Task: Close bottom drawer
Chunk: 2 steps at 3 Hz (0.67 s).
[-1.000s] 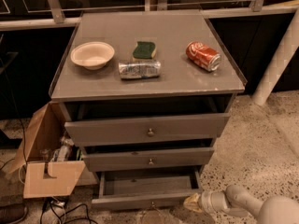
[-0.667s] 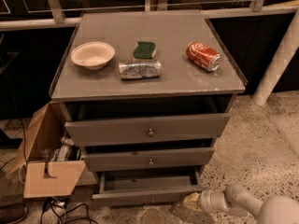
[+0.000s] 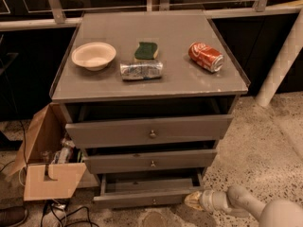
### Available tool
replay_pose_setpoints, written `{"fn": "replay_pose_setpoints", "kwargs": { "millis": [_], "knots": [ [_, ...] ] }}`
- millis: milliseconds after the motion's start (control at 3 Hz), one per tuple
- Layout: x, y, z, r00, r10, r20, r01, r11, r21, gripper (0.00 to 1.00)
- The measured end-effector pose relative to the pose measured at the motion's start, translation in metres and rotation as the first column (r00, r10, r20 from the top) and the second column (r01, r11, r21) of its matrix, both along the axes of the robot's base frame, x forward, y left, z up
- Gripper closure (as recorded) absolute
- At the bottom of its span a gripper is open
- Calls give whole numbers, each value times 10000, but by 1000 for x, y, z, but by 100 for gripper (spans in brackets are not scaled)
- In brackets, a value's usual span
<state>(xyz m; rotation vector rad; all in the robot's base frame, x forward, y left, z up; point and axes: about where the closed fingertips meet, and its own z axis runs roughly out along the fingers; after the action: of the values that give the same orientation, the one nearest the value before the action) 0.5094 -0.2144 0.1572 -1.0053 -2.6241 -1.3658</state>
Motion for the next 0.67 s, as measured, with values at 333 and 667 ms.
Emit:
{"fn": "replay_pose_setpoints", "kwargs": {
  "millis": [333, 667],
  "knots": [
    [15, 17, 0, 9998, -153, 162, 150, 9997, 187, 100],
    [26, 28, 4, 9989, -216, 410, 202, 9992, 351, 100]
  ]
}}
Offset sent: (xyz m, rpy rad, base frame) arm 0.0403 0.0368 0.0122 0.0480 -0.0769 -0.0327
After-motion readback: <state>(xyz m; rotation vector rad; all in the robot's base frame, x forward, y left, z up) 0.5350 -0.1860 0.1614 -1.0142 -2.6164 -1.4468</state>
